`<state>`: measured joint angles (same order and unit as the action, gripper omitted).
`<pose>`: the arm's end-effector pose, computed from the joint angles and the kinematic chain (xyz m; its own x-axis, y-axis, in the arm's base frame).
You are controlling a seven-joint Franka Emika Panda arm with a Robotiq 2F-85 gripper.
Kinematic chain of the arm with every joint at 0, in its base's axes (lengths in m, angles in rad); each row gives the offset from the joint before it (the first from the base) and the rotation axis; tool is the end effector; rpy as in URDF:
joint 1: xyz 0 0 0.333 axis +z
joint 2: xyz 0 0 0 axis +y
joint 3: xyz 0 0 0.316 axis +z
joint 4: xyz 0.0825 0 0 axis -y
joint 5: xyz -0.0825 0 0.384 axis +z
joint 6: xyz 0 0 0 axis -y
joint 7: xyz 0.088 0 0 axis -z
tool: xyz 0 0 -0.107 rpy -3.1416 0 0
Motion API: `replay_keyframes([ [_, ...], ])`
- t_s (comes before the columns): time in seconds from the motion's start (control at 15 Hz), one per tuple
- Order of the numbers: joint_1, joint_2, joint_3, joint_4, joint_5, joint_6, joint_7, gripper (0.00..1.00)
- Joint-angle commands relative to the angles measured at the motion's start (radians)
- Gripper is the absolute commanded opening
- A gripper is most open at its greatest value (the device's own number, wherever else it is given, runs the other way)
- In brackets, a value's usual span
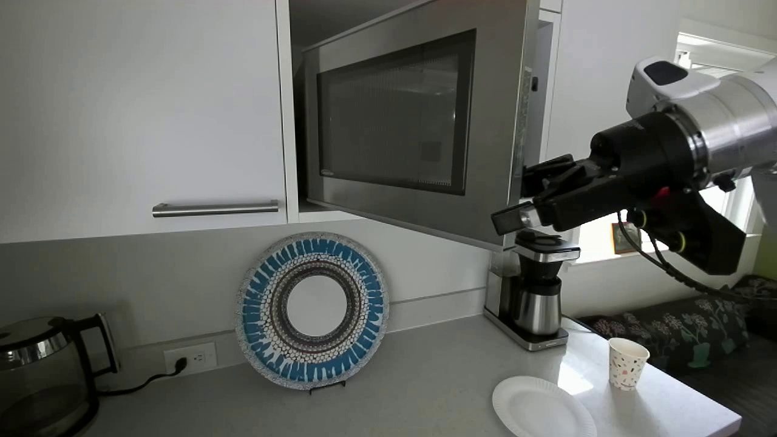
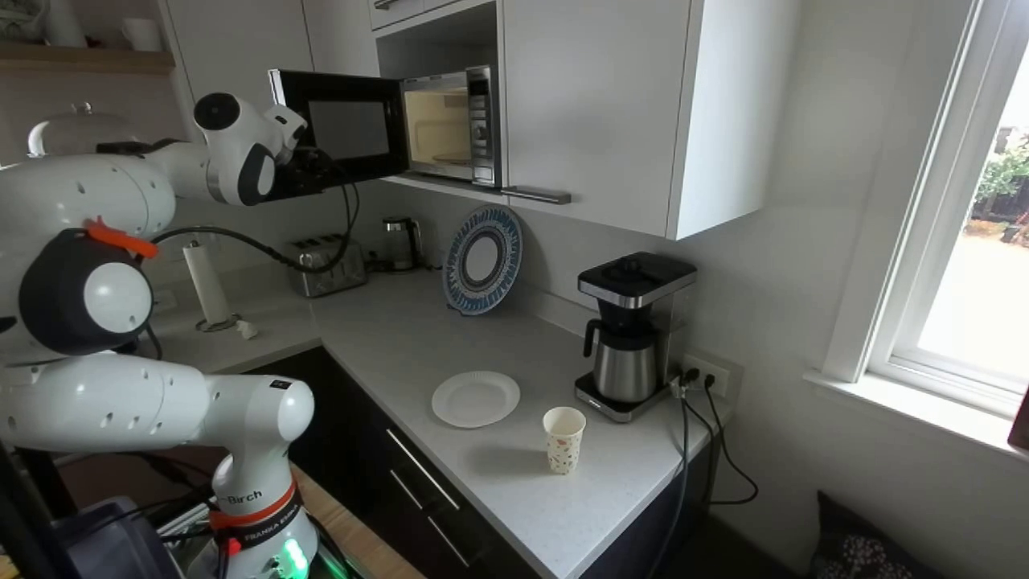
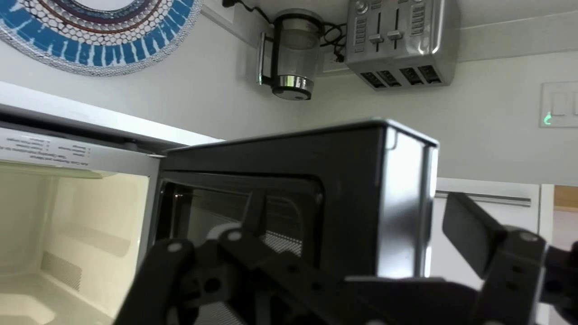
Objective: Remove the styrofoam cup from the microwave and put it on the right in front of the coffee maker and then close the door of the microwave
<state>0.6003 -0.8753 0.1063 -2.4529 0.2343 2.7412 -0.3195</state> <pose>0.2445 0.2212 0.7146 0.1875 0.3738 0.9083 0.7055 -0.6947 0.1403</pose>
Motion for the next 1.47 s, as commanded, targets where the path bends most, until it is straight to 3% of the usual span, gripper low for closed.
replay_keyframes([
  [0.0, -0.086, 0.006, 0.037, -0.017, -0.067, 0.028, 0.085, 1.00],
  [0.33, -0.214, -0.014, 0.086, -0.019, -0.140, 0.013, 0.167, 1.00],
  [0.87, -0.526, -0.119, 0.220, -0.021, -0.293, -0.001, 0.374, 1.00],
  [1.4, -0.733, -0.152, 0.241, -0.003, -0.385, 0.041, 0.429, 1.00],
])
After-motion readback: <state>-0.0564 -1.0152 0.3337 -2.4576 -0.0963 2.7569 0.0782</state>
